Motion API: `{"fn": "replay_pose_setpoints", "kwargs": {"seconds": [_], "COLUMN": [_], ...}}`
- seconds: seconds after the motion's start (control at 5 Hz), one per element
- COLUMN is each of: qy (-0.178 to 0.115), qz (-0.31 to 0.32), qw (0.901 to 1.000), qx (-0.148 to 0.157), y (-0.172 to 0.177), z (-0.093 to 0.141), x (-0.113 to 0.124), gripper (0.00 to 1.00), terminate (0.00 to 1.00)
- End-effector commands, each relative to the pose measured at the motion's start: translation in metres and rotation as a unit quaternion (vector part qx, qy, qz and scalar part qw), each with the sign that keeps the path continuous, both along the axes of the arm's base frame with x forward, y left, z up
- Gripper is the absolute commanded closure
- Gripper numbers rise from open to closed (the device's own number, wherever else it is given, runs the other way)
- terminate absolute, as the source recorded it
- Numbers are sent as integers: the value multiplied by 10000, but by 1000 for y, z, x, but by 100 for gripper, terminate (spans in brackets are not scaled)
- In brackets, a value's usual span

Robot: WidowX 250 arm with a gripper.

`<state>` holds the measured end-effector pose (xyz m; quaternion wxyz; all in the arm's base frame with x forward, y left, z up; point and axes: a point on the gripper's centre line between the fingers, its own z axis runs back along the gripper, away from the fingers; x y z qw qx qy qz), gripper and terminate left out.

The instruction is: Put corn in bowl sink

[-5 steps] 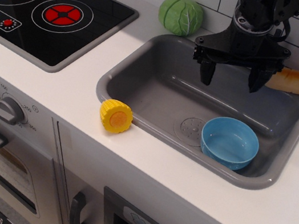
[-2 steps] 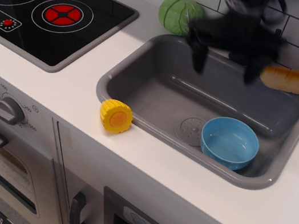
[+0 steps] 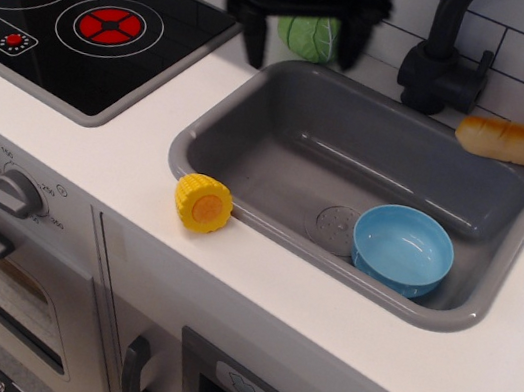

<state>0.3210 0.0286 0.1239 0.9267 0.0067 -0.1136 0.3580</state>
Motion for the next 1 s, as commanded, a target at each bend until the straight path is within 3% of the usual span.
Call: {"fn": "replay_pose_setpoints", "kwargs": {"seconds": [0.0, 0.2, 0.4, 0.8], "qy": [60, 301, 363, 194], "qz": [247, 277, 474, 889], "qw": [9995, 9991, 9982, 9958], "qx": [-197, -73, -10, 104], "y": [30, 28, 23, 6], "z": [17, 2, -15, -38], "x": [-47, -64, -71, -71], "gripper": [0, 0, 0, 0], "terminate": [0, 0, 0, 0]}}
